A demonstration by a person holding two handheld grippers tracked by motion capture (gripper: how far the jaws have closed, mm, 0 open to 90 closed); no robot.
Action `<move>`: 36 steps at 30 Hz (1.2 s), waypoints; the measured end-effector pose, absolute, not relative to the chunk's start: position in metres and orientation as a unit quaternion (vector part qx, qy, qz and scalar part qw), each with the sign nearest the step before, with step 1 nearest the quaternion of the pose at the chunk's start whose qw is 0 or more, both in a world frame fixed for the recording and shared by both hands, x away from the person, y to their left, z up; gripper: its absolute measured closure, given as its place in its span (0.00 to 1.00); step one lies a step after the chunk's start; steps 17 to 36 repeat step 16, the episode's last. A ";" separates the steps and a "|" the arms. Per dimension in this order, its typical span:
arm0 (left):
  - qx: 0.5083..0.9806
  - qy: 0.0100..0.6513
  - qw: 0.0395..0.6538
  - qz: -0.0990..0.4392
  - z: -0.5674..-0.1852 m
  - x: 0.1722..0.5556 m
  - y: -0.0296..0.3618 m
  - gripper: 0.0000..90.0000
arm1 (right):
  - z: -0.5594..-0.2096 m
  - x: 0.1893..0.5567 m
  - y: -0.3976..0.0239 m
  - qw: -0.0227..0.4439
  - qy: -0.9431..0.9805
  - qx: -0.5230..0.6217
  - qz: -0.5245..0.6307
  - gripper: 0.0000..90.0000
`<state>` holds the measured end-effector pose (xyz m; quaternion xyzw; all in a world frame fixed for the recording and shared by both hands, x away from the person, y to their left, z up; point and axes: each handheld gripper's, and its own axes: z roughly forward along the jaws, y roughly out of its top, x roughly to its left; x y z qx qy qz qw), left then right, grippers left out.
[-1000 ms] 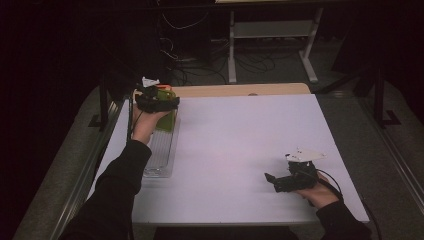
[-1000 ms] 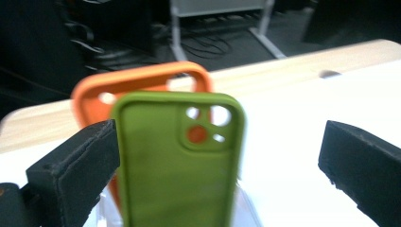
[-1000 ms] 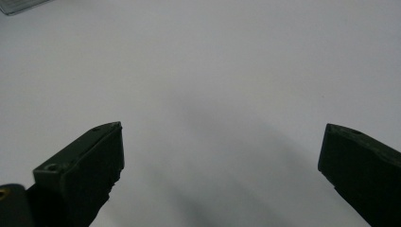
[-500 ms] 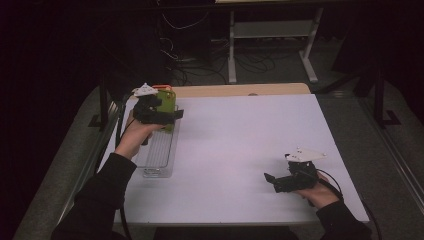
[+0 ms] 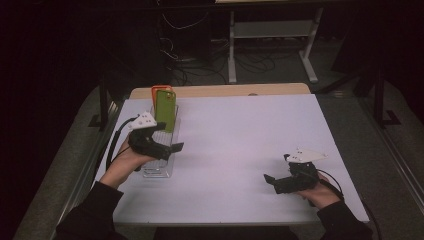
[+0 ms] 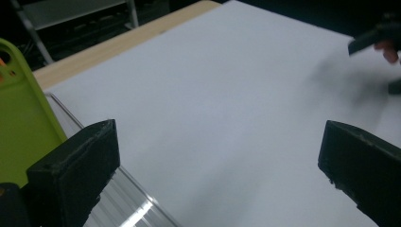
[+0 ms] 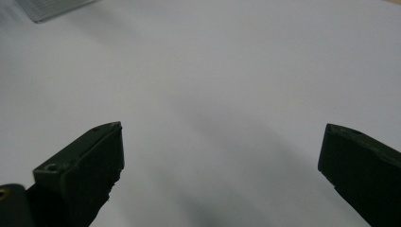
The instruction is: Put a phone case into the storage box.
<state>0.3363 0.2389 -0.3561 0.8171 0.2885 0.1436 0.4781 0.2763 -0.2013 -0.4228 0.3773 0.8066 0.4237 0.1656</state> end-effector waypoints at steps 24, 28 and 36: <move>0.835 0.281 0.457 0.119 -0.393 0.311 0.243 0.00 | -0.413 0.269 -0.204 0.154 0.810 0.332 0.458 0.00; 0.835 0.281 0.457 0.119 -0.393 0.311 0.243 0.00 | -0.413 0.269 -0.204 0.154 0.810 0.332 0.458 0.00; 0.835 0.281 0.457 0.119 -0.393 0.311 0.243 0.00 | -0.413 0.269 -0.204 0.154 0.810 0.332 0.458 0.00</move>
